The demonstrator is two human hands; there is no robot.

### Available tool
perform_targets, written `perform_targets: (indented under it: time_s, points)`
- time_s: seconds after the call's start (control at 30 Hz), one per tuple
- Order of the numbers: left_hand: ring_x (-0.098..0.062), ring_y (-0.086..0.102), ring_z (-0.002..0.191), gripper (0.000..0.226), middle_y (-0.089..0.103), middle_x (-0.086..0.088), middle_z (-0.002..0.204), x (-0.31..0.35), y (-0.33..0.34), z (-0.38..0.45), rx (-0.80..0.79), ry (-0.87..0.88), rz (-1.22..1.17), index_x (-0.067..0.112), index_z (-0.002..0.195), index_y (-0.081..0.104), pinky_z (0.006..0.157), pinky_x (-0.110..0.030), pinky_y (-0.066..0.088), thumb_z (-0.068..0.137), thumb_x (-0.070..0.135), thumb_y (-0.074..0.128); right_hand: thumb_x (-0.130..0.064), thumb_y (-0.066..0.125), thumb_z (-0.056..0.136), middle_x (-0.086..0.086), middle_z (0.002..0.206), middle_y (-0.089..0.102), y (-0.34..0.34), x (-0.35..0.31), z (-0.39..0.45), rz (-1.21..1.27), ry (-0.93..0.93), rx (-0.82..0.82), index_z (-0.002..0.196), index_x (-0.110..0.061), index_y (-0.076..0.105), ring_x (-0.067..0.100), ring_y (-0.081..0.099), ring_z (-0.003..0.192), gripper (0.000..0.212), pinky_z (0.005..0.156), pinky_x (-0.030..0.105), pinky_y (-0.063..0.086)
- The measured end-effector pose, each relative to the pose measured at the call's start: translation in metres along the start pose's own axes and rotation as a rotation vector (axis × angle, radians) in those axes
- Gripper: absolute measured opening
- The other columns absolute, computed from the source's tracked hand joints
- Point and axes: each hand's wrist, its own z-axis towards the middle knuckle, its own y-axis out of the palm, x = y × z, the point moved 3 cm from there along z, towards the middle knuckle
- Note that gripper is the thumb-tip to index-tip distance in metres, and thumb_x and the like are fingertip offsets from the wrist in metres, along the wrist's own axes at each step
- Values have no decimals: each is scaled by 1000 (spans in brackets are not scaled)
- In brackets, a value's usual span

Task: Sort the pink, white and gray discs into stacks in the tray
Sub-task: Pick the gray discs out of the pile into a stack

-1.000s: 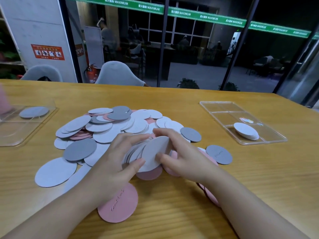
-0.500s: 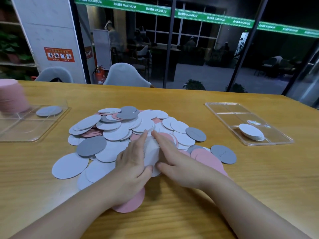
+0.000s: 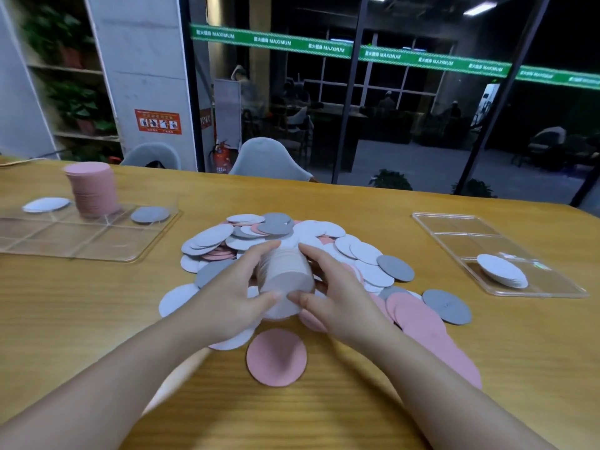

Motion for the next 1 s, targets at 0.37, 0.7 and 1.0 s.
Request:
perform_targets:
  time_s: [0.37,0.7,1.0]
  points:
    - [-10,53,112,67,52,15,123,-49,-76,-25,249,-189,-78,31,138,36,88,-22,42,84,4,65,-41,70,78,-5,120,49,58,-22,20,-321,45,-198,130,-20,40,12,47,110,64,93,30,42]
    - [-14,49,119,79,52,7,128,-78,-97,-44,351,-268,-188,27,139,37,94,-26,39,64,26,60,-71,65,61,-6,107,38,69,-40,20,-775,7,-406,114,-26,50,13,35,109,71,83,31,41]
    - [-7,48,116,63,46,29,121,-74,-102,-47,318,-243,-85,53,125,34,100,-32,39,69,34,57,-38,37,90,7,86,44,83,-63,10,-1042,-263,-332,85,-14,39,23,35,77,25,63,33,28]
